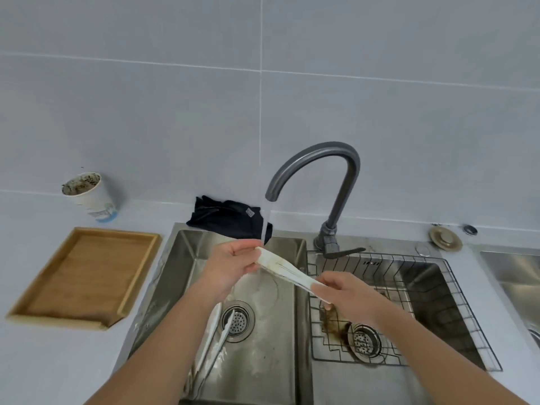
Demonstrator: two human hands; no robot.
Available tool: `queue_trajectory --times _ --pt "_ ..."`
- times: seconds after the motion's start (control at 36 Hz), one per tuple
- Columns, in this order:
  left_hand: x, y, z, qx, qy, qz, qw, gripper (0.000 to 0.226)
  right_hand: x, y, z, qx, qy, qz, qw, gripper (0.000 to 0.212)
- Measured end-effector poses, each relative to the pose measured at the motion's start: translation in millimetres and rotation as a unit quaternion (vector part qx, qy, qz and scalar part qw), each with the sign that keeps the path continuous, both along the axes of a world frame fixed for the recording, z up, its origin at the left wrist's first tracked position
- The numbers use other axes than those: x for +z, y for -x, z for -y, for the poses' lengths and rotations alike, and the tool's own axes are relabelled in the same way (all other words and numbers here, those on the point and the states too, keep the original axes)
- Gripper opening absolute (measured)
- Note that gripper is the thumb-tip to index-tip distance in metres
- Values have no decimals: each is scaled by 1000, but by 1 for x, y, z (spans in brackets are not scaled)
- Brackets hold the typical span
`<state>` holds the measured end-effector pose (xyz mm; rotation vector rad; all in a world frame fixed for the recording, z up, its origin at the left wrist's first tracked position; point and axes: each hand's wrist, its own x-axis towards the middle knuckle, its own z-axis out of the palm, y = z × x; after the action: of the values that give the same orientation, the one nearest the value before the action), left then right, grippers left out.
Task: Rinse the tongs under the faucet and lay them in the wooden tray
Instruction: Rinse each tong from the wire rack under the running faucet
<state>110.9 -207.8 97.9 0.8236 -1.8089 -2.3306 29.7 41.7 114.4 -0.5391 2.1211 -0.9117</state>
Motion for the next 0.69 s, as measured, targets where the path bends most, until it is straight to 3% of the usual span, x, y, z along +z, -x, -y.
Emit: queue_trajectory --times 0.25,0.44,0.58,0.69 --pt "4 -5 30 22 -50 -13 998 23 12 -28 39 -50 48 67 995 17" --pt "1 -1 33 106 -96 1 990 17 13 -27 61 -92 84 127 984 17" --pt "-3 5 34 139 -119 16 983 16 10 -20 73 -101 75 141 982 20" --pt "-6 13 33 139 -128 16 982 28 8 -8 81 -98 43 127 986 22"
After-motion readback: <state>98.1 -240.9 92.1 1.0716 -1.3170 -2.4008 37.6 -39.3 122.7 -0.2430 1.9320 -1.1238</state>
